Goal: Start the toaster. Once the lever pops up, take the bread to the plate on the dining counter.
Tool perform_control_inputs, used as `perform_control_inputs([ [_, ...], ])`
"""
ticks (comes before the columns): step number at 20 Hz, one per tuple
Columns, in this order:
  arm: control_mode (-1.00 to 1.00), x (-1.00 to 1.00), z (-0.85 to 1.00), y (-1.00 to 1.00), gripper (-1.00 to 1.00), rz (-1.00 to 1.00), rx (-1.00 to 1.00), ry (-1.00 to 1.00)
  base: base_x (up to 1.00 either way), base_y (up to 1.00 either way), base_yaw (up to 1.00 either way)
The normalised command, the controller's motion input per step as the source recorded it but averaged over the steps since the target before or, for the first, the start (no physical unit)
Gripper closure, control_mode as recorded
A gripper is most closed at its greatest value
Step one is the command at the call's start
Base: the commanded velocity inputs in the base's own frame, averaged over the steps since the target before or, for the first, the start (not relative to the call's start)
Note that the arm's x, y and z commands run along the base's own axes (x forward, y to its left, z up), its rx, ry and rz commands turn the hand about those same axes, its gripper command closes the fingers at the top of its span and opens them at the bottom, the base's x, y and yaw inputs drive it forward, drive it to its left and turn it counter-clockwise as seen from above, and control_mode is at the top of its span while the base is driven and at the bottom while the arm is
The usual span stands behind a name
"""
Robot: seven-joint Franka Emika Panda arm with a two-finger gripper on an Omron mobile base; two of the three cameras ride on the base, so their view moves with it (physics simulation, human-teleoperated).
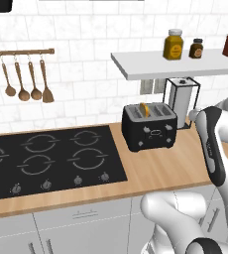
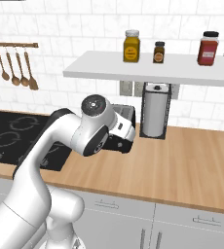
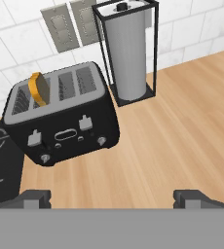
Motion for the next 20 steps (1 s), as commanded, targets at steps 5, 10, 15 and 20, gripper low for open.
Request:
perform_control_inputs([
  [5,-1.0,0.0,0.0,0.0,-1.0,0.0,0.0,0.0,0.0,0.0,0.0],
  [10,-1.0,0.0,0.0,0.0,-1.0,0.0,0.0,0.0,0.0,0.0,0.0],
  [15,-1.0,0.0,0.0,0.0,-1.0,0.0,0.0,0.0,0.0,0.0,0.0],
  [20,-1.0,0.0,0.0,0.0,-1.0,0.0,0.0,0.0,0.0,0.0,0.0],
])
